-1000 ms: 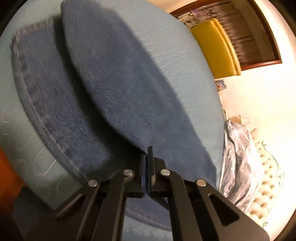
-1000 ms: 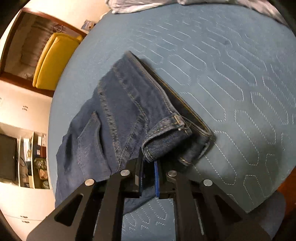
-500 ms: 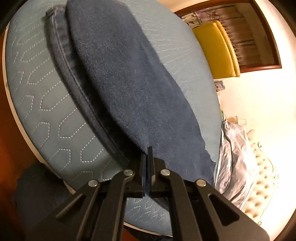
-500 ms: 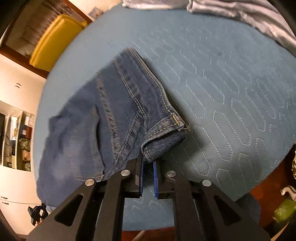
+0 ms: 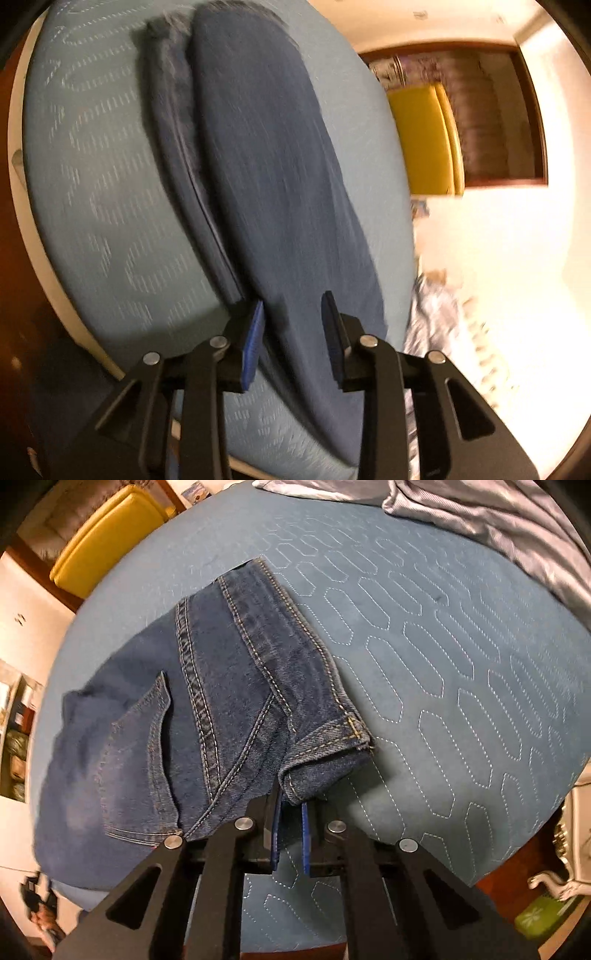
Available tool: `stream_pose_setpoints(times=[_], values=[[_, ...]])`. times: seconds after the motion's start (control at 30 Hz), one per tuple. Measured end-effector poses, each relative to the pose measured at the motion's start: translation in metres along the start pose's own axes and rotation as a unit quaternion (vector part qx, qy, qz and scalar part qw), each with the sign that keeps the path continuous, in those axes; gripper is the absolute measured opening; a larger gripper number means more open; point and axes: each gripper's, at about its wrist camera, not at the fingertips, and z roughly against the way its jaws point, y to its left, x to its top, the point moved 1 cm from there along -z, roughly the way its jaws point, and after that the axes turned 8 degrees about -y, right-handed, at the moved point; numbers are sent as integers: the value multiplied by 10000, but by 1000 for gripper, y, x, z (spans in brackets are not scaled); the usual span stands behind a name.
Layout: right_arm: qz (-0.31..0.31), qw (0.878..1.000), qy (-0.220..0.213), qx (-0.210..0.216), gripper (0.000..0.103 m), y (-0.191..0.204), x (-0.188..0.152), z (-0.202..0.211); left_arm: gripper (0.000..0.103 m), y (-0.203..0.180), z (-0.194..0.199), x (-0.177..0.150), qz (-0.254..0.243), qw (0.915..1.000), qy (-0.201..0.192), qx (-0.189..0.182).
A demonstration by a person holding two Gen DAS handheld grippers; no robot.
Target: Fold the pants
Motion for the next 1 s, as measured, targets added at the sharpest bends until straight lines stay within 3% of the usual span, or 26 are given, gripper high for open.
stream_pose_setpoints(times=[0.2, 0.37, 0.47, 0.5, 0.53, 0.67, 0.73, 0.83, 1.0], values=[[49, 9999, -9, -160, 3, 2, -2, -3, 31, 18, 11, 53, 340, 9988, -357, 28], [99, 9994, -2, -319, 3, 10, -4, -4, 29, 25, 21, 73, 362, 9979, -534, 112], [113, 9993, 4, -355, 3, 15, -4, -7, 22, 29, 18, 82, 354, 9981, -498, 48], [129, 9992, 13, -377, 3, 17, -4, -8, 9, 28, 16, 85, 277, 9985, -454, 149], [140, 9991, 24, -395, 3, 19, -4, -8, 2, 26, 18, 86, 216, 9983, -483, 262], [98, 9993, 58, -343, 3, 22, -3, -7, 1, -5, 45, 79, -357, 9948, -805, 511], [100, 9994, 92, -304, 3, 13, 0, -4, 1, 5, 40, 77, -224, 9944, -695, 764], [141, 9995, 89, -274, 3, 8, 2, -2, 1, 18, 33, 77, -39, 9945, -599, 860], [212, 9996, 19, -176, 3, 6, 10, 10, 1, 2, 43, 73, -340, 9914, -765, 1005]])
